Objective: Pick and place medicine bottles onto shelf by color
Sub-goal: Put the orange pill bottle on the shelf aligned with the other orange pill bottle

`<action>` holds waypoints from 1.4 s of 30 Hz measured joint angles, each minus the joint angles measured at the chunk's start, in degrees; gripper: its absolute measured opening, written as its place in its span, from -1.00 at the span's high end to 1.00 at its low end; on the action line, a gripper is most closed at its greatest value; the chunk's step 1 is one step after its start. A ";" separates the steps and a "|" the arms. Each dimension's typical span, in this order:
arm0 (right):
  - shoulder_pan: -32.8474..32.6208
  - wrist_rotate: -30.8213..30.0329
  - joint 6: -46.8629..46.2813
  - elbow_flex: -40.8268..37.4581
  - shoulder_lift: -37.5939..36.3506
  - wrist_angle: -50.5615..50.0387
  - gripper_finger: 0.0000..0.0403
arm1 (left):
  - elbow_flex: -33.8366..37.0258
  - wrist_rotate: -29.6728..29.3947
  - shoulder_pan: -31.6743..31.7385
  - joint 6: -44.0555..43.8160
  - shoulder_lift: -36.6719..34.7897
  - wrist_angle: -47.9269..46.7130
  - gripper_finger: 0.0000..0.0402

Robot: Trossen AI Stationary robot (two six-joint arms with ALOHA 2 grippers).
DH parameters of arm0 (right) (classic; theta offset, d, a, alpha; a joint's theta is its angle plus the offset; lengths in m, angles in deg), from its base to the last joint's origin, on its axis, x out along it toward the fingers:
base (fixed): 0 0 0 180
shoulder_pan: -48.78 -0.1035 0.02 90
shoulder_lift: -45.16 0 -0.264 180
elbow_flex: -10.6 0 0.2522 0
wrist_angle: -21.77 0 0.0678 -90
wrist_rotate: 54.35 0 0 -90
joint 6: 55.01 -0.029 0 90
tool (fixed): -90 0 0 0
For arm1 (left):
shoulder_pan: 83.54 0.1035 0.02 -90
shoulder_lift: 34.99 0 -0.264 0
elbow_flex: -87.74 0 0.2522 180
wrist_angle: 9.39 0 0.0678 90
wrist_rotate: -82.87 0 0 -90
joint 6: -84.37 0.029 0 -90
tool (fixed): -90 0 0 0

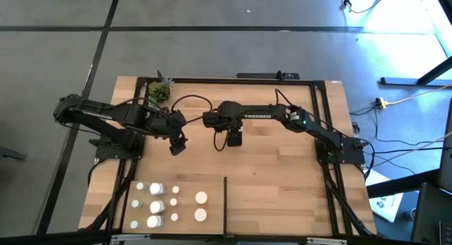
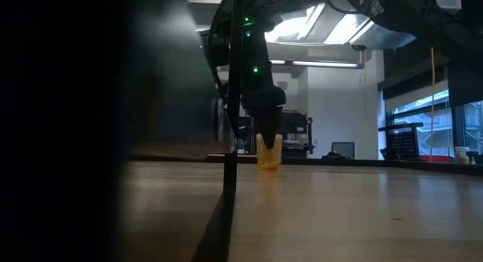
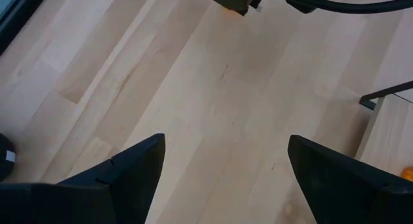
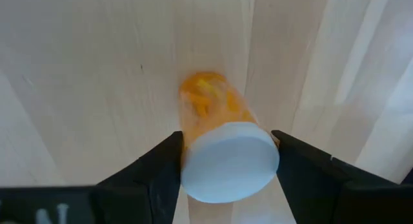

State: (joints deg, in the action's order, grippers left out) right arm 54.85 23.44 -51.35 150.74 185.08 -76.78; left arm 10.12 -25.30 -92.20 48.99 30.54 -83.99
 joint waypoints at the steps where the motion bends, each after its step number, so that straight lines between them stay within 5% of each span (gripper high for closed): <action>1: 0.00 0.12 0.12 -0.01 0.00 0.02 -0.12 | 0.00 0.00 0.00 0.02 0.00 0.00 -0.60; 10: 0.00 0.26 1.36 -0.30 0.39 1.24 -0.34 | 0.00 -0.02 0.00 0.07 0.00 0.01 -0.60; 24: 0.00 0.38 1.53 8.64 0.29 -2.51 -0.37 | 0.00 -0.02 0.01 0.07 0.00 0.02 -0.60; 42: -0.20 0.28 2.13 7.77 -16.65 -5.03 -0.37 | 0.00 -0.57 -0.04 2.51 0.02 1.02 -0.60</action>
State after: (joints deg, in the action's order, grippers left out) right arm 54.65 23.73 -49.22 158.51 168.43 -81.81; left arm 10.12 -25.87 -92.24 51.51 30.57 -82.97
